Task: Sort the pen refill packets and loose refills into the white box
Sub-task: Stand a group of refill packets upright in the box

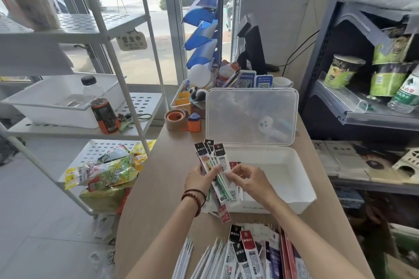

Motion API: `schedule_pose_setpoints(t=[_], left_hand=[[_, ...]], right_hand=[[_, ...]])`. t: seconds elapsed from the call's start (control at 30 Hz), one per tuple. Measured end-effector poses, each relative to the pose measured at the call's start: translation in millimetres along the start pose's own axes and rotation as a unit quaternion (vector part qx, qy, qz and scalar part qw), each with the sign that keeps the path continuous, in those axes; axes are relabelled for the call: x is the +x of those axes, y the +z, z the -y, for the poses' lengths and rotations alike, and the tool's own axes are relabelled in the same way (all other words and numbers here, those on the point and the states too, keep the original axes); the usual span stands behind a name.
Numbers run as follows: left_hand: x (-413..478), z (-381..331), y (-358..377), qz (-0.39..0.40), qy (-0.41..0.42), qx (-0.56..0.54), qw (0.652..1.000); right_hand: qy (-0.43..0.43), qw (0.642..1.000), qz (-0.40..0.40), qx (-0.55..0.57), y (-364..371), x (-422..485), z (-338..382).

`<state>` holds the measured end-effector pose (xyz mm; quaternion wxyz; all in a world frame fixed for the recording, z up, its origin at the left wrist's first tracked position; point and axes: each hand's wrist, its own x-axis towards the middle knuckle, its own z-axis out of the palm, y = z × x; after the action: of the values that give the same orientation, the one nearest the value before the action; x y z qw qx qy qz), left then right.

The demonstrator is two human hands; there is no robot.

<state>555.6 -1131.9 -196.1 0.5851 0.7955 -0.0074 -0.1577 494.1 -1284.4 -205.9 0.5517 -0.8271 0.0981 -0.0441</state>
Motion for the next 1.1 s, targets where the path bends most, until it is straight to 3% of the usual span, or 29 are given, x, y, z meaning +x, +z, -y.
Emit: schedule_pose_setpoints(t=[0.2,0.33,0.5,0.67,0.83,0.97,1.1], left_hand=[[1.6,4.1,2.1,-0.003,-0.003,0.015,1.0],[3.3,3.2,1.5,-0.001,0.008,0.024,1.0],[2.0,3.6,-0.3,0.002,0.016,0.022,1.0],[-0.5,1.9,-1.5,0.008,0.021,0.014,1.0],[0.2,3.8,-1.8,0.015,0.028,0.01,0.999],[-2.9,1.1,-4.6,0.041,0.018,-0.039,0.998],[-3.4,-9.1,-6.7,0.061,0.007,-0.06,0.996]], right_hand=[[0.055,0.988,-0.133,0.063,-6.7,3.2,-6.1],[0.119,0.988,-0.1,-0.01,-5.5,12.7,-19.5],[0.134,0.978,-0.035,-0.159,5.1,21.9,-36.3],[0.145,0.956,-0.036,-0.251,6.1,23.4,-37.7],[0.131,0.968,-0.059,-0.206,5.6,19.5,-35.9],[0.062,0.976,-0.113,-0.176,4.2,13.5,-27.8],[0.006,0.984,-0.103,-0.142,5.6,6.9,-18.8]])
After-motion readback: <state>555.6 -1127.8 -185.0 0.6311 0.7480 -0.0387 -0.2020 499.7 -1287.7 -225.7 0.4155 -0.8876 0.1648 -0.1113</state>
